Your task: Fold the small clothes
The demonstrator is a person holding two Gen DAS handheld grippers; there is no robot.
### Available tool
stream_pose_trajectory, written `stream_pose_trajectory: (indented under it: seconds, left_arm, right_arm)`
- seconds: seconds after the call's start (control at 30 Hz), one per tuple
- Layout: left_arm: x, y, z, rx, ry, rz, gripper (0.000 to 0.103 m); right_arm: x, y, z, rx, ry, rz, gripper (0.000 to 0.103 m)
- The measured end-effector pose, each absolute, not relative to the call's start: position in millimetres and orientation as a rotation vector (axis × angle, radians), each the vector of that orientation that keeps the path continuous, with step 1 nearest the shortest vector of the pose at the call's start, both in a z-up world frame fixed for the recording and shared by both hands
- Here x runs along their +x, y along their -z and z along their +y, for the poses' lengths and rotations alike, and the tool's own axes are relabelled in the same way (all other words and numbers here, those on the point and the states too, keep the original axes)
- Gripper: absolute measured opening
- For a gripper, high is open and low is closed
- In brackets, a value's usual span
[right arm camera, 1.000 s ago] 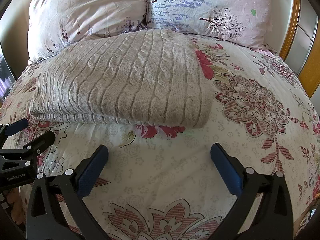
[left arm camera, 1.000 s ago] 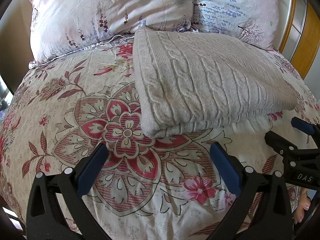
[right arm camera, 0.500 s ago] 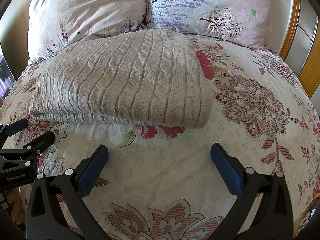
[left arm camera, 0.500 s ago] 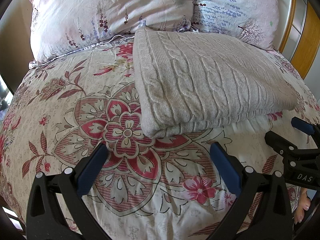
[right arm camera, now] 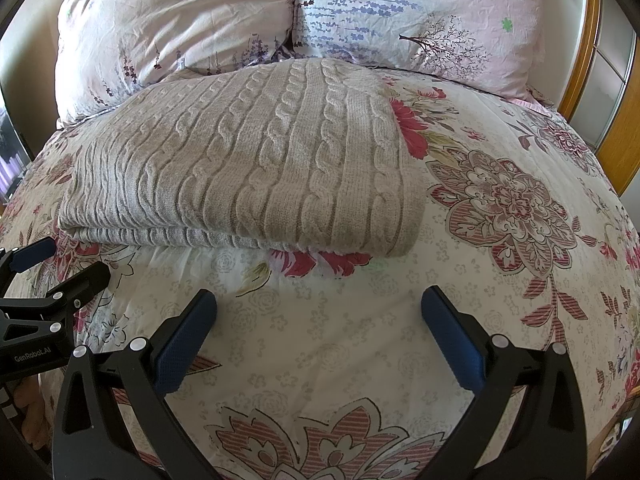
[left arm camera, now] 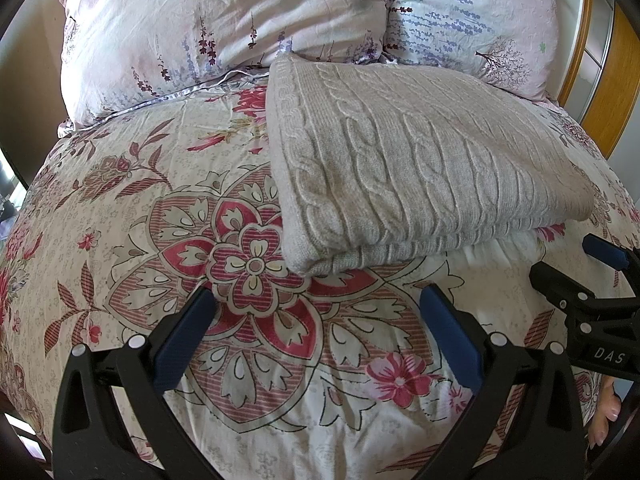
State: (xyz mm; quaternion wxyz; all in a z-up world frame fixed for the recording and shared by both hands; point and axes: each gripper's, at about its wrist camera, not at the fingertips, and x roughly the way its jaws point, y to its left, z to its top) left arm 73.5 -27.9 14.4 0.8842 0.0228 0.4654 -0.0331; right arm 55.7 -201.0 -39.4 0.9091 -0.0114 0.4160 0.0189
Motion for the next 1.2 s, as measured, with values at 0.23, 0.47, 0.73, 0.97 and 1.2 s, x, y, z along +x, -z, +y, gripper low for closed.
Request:
stream_pose_trajectory:
  seconds: [0.23, 0.47, 0.73, 0.97, 1.2]
  left_arm:
    - [73.5, -14.4, -28.0, 0.047, 0.069, 0.968, 0.101]
    - [73.2, -14.3, -28.0, 0.047, 0.068, 0.968, 0.101]
    - [72.8, -14.0, -27.7, 0.047, 0.068, 0.97, 0.101]
    - [74.8, -14.3, -26.7, 0.048, 0.069, 0.98, 0.101]
    - [75.3, -14.2, -27.0, 0.048, 0.07, 0.986, 0.101]
  right_arm:
    - [55.7, 39.3, -200.9, -0.023, -0.039, 0.858, 0.102]
    - [55.8, 39.3, -200.9, -0.024, -0.039, 0.858, 0.102]
    - [55.9, 39.3, -201.0, -0.024, -0.039, 0.858, 0.102]
    - [56.0, 39.3, -200.7, -0.023, -0.039, 0.858, 0.102]
    - [55.9, 39.2, -200.8, -0.023, -0.039, 0.858, 0.102]
